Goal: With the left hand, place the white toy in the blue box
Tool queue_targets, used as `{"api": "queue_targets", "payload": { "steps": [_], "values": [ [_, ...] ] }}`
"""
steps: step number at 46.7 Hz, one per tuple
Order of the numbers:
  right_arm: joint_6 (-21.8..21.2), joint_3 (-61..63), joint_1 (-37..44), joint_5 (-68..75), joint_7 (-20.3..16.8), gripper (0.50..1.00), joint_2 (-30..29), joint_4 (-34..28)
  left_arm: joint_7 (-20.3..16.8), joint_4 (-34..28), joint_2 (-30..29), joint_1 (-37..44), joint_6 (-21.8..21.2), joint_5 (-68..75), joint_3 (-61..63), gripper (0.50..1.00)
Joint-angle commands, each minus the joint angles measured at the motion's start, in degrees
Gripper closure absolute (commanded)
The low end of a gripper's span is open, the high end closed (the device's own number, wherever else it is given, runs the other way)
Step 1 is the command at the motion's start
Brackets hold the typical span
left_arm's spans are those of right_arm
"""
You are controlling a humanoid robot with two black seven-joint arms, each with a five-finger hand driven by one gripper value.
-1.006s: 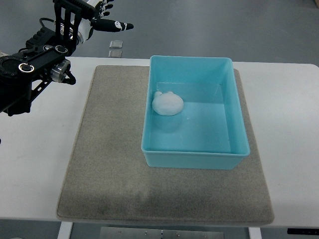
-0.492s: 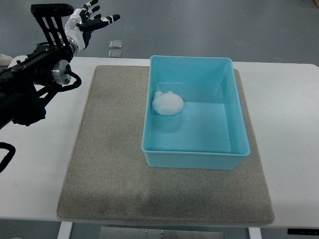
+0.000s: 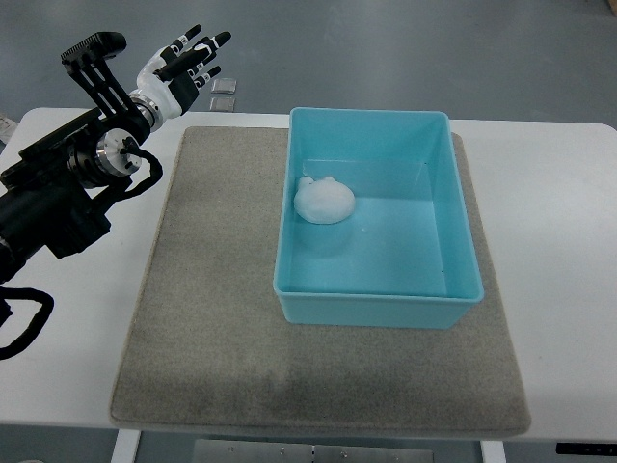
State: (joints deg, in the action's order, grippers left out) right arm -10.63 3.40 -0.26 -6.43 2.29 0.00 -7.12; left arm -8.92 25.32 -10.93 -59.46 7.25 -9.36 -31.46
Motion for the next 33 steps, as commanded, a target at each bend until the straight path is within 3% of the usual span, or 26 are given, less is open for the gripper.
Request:
{"api": "queue_targets", "payload": {
  "steps": [1, 33],
  "values": [
    [0.0, -0.1, 0.0, 0.0, 0.0, 0.564, 0.0, 0.0, -0.3, -1.6, 0.6, 0.6, 2.9, 0.0, -1.7, 0.508],
    [0.0, -0.1, 0.0, 0.0, 0.0, 0.564, 0.0, 0.0, -0.3, -1.6, -0.1, 1.1, 3.9, 0.7, -2.1, 0.508]
  ]
}}
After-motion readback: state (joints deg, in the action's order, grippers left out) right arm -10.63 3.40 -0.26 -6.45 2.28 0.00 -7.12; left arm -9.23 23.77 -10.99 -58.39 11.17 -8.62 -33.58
